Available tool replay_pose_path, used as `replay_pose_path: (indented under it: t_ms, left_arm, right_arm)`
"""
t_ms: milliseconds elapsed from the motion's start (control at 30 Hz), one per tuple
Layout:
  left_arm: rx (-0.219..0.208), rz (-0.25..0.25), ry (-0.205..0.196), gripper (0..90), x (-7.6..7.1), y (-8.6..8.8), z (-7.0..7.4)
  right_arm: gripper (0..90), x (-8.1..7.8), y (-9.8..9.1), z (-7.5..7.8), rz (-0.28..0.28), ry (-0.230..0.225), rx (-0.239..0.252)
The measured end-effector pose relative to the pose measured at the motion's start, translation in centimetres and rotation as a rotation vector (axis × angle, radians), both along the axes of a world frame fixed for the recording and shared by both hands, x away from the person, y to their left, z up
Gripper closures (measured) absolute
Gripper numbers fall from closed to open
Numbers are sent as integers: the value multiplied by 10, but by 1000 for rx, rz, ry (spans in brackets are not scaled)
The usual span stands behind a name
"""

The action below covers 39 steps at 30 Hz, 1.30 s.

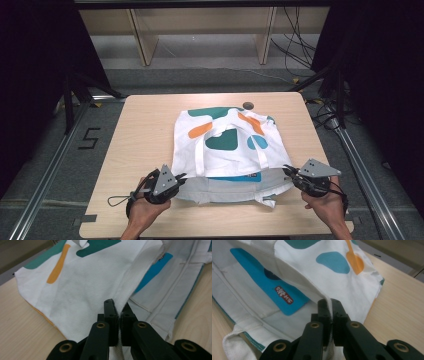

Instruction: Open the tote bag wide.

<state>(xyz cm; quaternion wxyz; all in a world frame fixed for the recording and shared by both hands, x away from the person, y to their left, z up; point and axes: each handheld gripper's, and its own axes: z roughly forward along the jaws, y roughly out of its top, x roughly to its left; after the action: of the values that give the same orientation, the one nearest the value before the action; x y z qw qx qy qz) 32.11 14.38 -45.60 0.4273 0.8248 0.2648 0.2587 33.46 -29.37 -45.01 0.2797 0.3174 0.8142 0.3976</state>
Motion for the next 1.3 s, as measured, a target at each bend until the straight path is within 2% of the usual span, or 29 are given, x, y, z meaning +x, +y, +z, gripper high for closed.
replay_pose_path:
  t_ms: [33, 67, 133, 167, 267, 300, 333, 433, 467, 500, 533, 600, 633, 667, 700, 833, 867, 900, 967, 1000, 1033, 1067, 1100, 1133, 1200, 1233, 1267, 1300]
  left_arm:
    - [0, 0, 0, 869, 0, 0, 0]
    - [-9, 11, -9, 869, 1, 1, 4]
    - [-25, 14, -3, 869, 2, 2, 6]
    - [-26, 20, -28, 869, 5, 5, 12]
    - [-42, 28, -51, 869, 8, 7, 24]
    - [-42, 28, -51, 869, 8, 7, 24]
    - [-41, 37, -85, 870, 9, 8, 35]
    - [-77, 46, -114, 872, 11, 9, 52]
    - [-77, 46, -114, 872, 11, 9, 52]
    - [-89, 51, -126, 872, 12, 9, 59]
    - [-113, 53, -153, 873, 12, 10, 72]
    - [-131, 60, -192, 873, 12, 10, 86]
    - [-131, 60, -192, 873, 12, 10, 86]
    - [-142, 63, -203, 873, 13, 10, 91]
    - [-166, 51, -226, 873, 14, 10, 100]
    - [-189, 48, -246, 873, 13, 10, 110]
    - [-207, 50, -258, 873, 12, 11, 117]
    - [-204, 46, -268, 874, 11, 12, 119]
    - [-223, 39, -282, 874, 9, 15, 126]
    - [-246, 40, -292, 874, 7, 17, 130]
    - [-246, 40, -292, 874, 7, 17, 130]
    - [-258, 45, -315, 874, 3, 17, 137]
    - [-258, 45, -315, 874, 3, 17, 137]
    - [-248, 38, -342, 874, -3, 16, 146]
    - [-285, 42, -358, 874, -8, 15, 155]
    - [-285, 42, -358, 875, -8, 15, 155]
    - [-292, 37, -372, 875, -9, 15, 160]
    - [-312, 27, -392, 875, -11, 16, 168]
  right_arm:
    - [883, 0, 0, 0, 0, 0, 0]
    - [883, 3, 0, 6, 11, -28, 3]
    - [884, 4, 1, 13, 6, -40, 31]
    - [884, 6, 1, 18, 14, -49, 32]
    - [884, 7, 1, 28, 21, -67, 53]
    - [885, 8, 3, 32, 22, -70, 65]
    - [885, 9, 3, 36, 23, -89, 61]
    - [885, 11, 5, 51, 24, -130, 55]
    - [885, 12, 6, 56, 21, -145, 61]
    - [885, 12, 6, 56, 21, -145, 61]
    - [885, 15, 6, 67, 22, -162, 73]
    - [886, 16, 6, 78, 15, -186, 90]
    - [886, 16, 6, 78, 15, -186, 90]
    - [886, 17, 5, 89, 8, -198, 117]
    - [886, 17, 5, 94, 9, -205, 129]
    - [887, 17, 5, 105, 1, -232, 135]
    - [887, 16, 5, 112, -1, -249, 144]
    - [887, 15, 6, 115, 6, -252, 151]
    - [887, 13, 6, 122, 14, -264, 162]
    - [887, 11, 6, 125, 15, -263, 173]
    - [887, 11, 6, 125, 15, -263, 173]
    - [887, 9, 6, 135, 34, -272, 174]
    - [887, 9, 6, 135, 34, -272, 174]
    - [888, 7, 5, 145, 46, -291, 159]
    - [888, 6, 4, 157, 54, -304, 156]
    - [888, 6, 4, 157, 54, -304, 156]
    - [888, 4, 3, 168, 56, -308, 162]
    - [888, 3, 2, 172, 56, -330, 146]
